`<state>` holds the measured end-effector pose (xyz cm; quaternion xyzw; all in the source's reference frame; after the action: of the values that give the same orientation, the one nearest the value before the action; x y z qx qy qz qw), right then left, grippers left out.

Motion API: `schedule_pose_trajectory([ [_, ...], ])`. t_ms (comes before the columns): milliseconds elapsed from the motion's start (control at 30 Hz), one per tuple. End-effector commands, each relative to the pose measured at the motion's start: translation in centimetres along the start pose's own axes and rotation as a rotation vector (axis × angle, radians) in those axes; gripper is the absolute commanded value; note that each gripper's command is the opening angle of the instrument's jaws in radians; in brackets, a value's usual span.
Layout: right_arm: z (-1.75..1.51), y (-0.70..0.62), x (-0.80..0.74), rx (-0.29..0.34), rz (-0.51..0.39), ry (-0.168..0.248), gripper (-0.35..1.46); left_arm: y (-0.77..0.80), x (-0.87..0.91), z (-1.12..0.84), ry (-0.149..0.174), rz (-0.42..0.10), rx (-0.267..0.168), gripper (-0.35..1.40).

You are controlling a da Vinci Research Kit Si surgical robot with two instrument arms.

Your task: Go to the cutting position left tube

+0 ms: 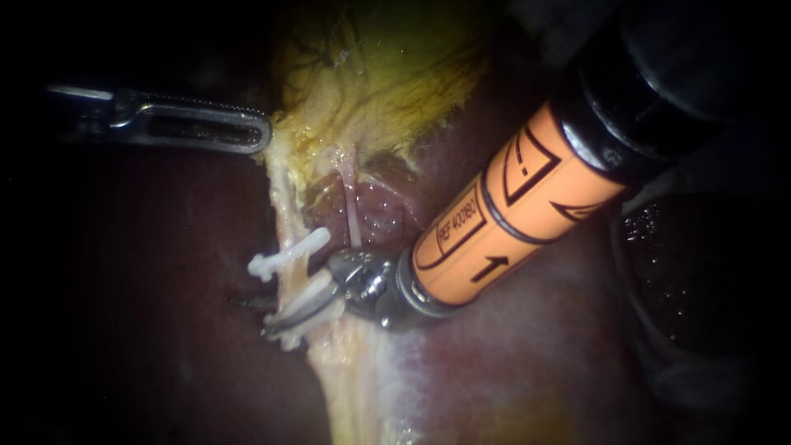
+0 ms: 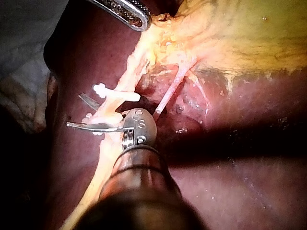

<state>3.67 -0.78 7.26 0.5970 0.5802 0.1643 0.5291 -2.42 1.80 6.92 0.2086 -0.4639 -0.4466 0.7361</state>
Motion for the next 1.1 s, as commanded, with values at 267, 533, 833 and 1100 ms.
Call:
schedule_pose_trajectory([
  [267, -0.16, 0.14, -0.10, -0.088, 0.002, -0.119, 1.03, 0.01, 0.00, 0.00, 0.000, 0.000, 0.000, -0.35],
  [533, -0.58, 0.15, -0.10, -0.194, 0.012, -0.279, 1.03, 0.01, 0.00, 0.00, 0.000, 0.000, 0.000, -0.35],
  [833, -0.87, 0.14, -0.05, -0.283, 0.018, -0.393, 1.10, 0.01, 0.01, 0.00, 0.000, 0.000, 0.000, -0.35],
  [1100, -1.08, 0.15, 0.07, -0.310, 0.018, -0.388, 1.10, 0.01, 0.01, -0.01, 0.000, 0.000, 0.000, -0.35],
])
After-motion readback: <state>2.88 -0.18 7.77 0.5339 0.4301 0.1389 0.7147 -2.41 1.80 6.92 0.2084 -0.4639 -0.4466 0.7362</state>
